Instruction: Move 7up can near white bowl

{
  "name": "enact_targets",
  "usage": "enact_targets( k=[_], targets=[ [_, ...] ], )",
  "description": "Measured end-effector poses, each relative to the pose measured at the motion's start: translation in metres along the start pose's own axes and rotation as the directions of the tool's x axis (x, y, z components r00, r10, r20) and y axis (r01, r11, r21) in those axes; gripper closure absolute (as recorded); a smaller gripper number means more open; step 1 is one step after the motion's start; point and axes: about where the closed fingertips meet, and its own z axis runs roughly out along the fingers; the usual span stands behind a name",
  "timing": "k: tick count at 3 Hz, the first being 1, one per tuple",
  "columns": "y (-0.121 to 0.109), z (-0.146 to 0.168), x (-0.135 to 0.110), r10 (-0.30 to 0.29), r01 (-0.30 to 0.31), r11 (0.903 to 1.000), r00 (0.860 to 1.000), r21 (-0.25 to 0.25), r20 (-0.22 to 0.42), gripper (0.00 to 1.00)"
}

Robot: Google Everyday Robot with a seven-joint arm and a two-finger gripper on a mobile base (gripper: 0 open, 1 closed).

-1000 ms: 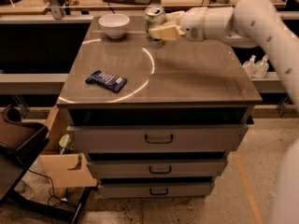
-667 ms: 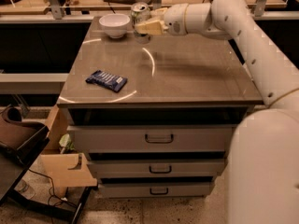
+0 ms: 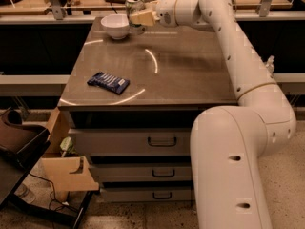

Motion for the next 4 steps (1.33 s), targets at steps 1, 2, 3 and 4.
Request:
enact_targets(
  k=[1,2,3,4],
  targets=[
    [-0.021,0.001,0.016,0.036,-0.034,0.9981,0.999,0.051,-0.029,1.00],
    [-0.038,-0.001,0.045,0.098,-0.088,0.9902,0.990,0.109,-0.097,1.00],
    [-0.046,0.000,0.072,0.164,-0.147,0.9800,0.978,0.134,-0.132,1.00],
    [-0.046,0.004,0.077,0.177,-0.158,0.9782,0.975,0.134,-0.137,0.86]
  ],
)
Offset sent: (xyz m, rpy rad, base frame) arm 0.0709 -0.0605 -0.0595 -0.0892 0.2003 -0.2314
